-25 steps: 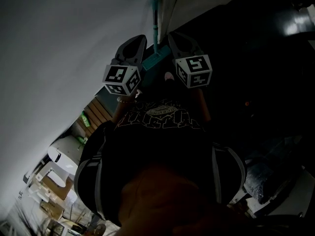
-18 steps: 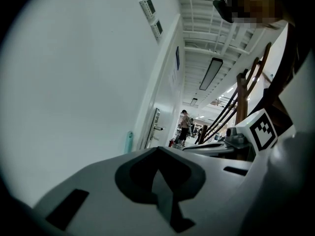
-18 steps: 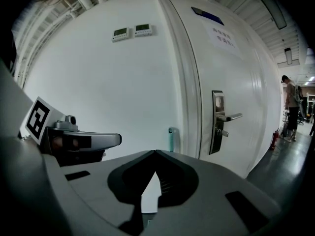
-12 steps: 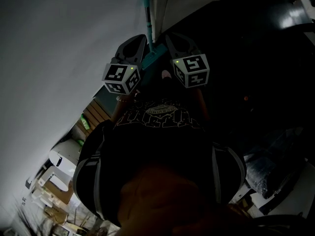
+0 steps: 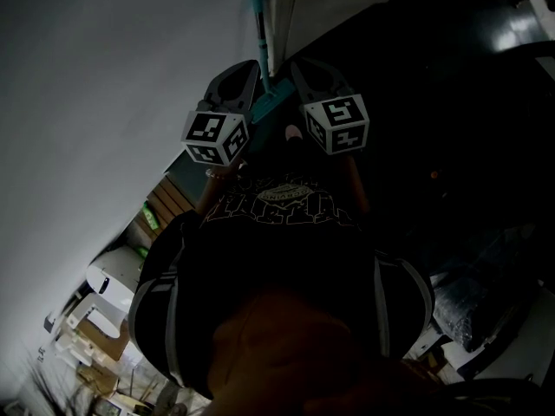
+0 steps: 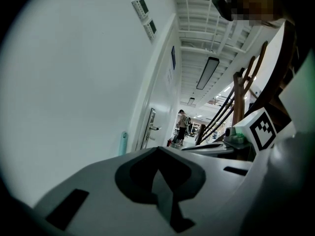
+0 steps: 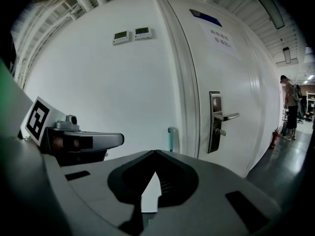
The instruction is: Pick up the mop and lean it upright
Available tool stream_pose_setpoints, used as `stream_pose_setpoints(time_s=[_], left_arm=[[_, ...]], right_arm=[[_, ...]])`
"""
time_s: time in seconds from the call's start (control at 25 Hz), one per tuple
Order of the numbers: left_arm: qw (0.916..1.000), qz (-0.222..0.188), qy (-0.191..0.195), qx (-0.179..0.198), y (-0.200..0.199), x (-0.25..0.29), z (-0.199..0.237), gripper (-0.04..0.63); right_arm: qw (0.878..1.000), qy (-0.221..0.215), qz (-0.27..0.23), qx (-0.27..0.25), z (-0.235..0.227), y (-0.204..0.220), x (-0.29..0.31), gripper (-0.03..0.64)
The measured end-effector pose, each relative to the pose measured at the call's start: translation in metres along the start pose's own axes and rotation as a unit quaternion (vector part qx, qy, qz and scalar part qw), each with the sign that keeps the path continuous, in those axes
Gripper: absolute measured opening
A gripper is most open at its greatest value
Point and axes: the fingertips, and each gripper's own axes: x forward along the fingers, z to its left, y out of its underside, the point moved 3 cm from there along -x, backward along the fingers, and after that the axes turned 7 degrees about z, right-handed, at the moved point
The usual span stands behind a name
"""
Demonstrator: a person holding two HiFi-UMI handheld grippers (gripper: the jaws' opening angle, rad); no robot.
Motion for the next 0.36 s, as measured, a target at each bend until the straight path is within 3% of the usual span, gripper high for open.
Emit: stream_pose_setpoints(time_s=[0.36], left_arm=[[1.0000, -0.002, -0.003, -0.003, -0.0002, -0.0035, 0.0016, 0.046]], right_arm=[[1.000, 0.002, 0.000, -0.001, -0.0002, -0.0012, -0.0001, 0.018]])
